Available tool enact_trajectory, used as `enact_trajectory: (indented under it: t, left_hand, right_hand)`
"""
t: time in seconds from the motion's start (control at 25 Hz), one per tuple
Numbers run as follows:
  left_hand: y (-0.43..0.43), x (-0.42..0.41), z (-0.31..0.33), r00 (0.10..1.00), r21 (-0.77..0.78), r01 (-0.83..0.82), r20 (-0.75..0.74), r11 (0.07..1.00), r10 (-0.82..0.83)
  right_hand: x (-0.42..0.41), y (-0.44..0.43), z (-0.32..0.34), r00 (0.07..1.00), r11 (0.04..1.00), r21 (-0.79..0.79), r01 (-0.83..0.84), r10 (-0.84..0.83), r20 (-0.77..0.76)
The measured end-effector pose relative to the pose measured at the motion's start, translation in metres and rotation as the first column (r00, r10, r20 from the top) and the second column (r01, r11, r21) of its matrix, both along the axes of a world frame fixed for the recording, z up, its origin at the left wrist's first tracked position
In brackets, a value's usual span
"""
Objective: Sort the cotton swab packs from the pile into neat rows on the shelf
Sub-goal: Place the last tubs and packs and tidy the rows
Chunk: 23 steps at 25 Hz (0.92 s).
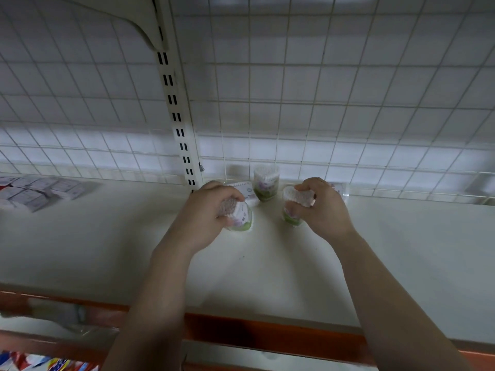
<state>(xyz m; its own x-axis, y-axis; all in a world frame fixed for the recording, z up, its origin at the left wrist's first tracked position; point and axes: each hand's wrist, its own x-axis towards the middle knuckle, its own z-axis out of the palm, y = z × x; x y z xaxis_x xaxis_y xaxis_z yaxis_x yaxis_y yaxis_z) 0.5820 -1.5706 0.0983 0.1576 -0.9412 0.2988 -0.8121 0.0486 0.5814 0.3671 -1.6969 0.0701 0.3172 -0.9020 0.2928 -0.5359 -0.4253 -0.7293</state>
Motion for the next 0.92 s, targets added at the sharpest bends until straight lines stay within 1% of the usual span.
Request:
enact_trajectory:
  t: [0.2,0.28,0.36,0.48,0.6,0.68,0.8,0.92]
  left_hand:
    - [-0.009,-0.018,0.0,0.993,0.053,0.109,0.045,0.993,-0.112]
    - [-0.009,-0.025,-0.001,0.988,0.043,0.144,0.058,0.989,-0.146]
    - [-0.009,-0.03,-0.003,0.991,0.001,0.116,0.064,0.993,-0.116]
    - [-0.01,-0.035,-0.014,0.997,-0.049,0.007,0.071,0.999,-0.004]
    - [-0.009,-0.037,-0.024,0.997,-0.068,-0.077,-0.025,0.995,0.075]
    - [-0.007,-0.037,-0.026,0.994,-0.077,-0.098,-0.048,0.992,0.094]
    - [-0.007,-0.039,-0.026,0.995,-0.1,-0.094,0.022,0.99,0.097]
    - [-0.007,-0.048,-0.025,0.992,-0.113,-0.1,0.063,0.989,0.108]
  right_hand:
    - [0.002,0.005,0.001,0.999,1.0,-0.024,0.019,-0.02,-0.026]
    - [0.002,0.005,0.002,0.999,0.999,-0.024,0.022,-0.023,-0.029]
    - [0.001,0.006,0.003,0.999,0.999,-0.015,0.03,-0.031,-0.036]
    - [0.002,0.008,0.004,0.998,0.999,-0.026,0.037,-0.038,-0.048]
    - [0.002,0.01,0.005,0.997,0.999,-0.041,0.031,-0.034,-0.07]
    - [0.001,0.013,0.006,0.996,0.998,-0.051,0.026,-0.03,-0.088]
    - [-0.002,0.022,0.005,0.994,0.995,-0.098,0.032,-0.042,-0.1]
    - [-0.012,0.034,0.0,0.996,0.986,-0.157,0.052,-0.062,-0.058]
